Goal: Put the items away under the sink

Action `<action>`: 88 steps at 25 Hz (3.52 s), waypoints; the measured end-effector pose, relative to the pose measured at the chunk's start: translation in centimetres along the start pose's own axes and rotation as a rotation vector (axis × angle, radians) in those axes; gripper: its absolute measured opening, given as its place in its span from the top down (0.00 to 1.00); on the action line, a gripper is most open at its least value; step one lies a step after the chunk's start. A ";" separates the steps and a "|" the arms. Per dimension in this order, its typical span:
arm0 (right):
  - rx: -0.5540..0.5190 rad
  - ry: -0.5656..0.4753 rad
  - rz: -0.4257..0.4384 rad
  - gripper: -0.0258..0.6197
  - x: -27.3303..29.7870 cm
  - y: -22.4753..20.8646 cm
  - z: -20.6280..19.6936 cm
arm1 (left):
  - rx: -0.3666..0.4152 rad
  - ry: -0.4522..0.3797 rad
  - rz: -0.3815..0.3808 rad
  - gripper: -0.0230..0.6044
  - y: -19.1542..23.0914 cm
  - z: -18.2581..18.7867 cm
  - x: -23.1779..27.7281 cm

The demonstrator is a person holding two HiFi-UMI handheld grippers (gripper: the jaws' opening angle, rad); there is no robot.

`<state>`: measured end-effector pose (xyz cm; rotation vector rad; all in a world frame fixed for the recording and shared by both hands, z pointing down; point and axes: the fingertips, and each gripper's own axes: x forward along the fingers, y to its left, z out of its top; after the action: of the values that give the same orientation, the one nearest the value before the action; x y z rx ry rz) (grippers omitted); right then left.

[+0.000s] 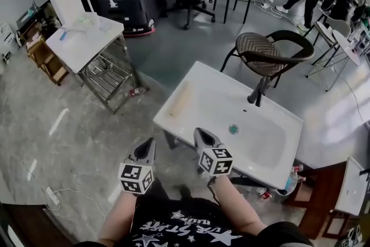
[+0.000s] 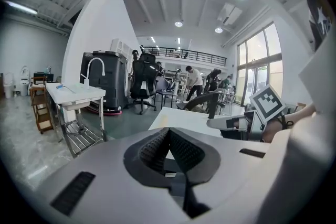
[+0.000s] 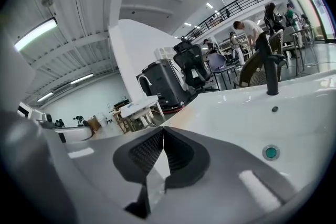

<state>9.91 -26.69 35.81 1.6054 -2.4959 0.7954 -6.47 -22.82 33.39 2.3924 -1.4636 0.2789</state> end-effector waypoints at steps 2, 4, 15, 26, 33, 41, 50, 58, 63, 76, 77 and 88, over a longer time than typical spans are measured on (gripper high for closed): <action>0.015 0.011 -0.031 0.95 1.3 -0.1 0.0 | -0.008 0.009 -0.028 0.95 1.3 0.1 1.4; 0.038 0.011 -0.069 0.95 2.5 -0.4 0.1 | 0.001 0.029 -0.069 0.95 2.4 0.1 3.0; 0.105 0.104 -0.214 0.78 11.9 0.9 0.3 | 0.080 0.096 -0.338 0.95 8.2 1.9 10.5; 0.067 0.262 -0.420 0.68 16.8 -0.2 -2.9 | 0.114 0.120 -0.439 0.95 14.0 2.6 13.5; 0.056 0.305 -0.507 0.74 17.2 -0.7 -3.0 | 0.079 0.125 -0.442 0.95 15.8 2.9 14.4; 0.100 0.253 -0.493 0.92 14.7 -1.4 -2.6 | 0.115 0.171 -0.496 0.95 13.7 1.5 14.7; 0.079 0.193 -0.466 0.93 8.3 -3.6 -1.9 | 0.146 0.179 -0.465 0.95 7.4 1.1 13.0; 0.096 0.169 -0.361 0.95 -0.1 -7.6 -3.5 | 0.142 0.182 -0.395 0.95 -2.6 -1.6 10.7; 0.092 0.132 -0.285 0.95 -5.9 -9.7 -3.9 | 0.149 0.165 -0.349 0.95 -9.0 -3.2 8.3; 0.019 0.110 -0.064 0.95 -15.7 -8.7 -6.8 | 0.061 0.142 -0.187 0.95 -17.0 -8.1 0.5; 0.023 0.109 -0.052 0.95 -15.8 -8.1 -7.0 | 0.060 0.145 -0.183 0.95 -17.0 -8.4 -0.1; -0.034 0.162 0.024 0.95 -17.3 0.3 -12.8 | -0.010 0.111 -0.098 0.95 -13.2 -12.4 -10.3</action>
<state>14.74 -6.36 41.04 1.4402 -2.4067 0.8443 0.60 -4.13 39.24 2.3912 -1.2919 0.3729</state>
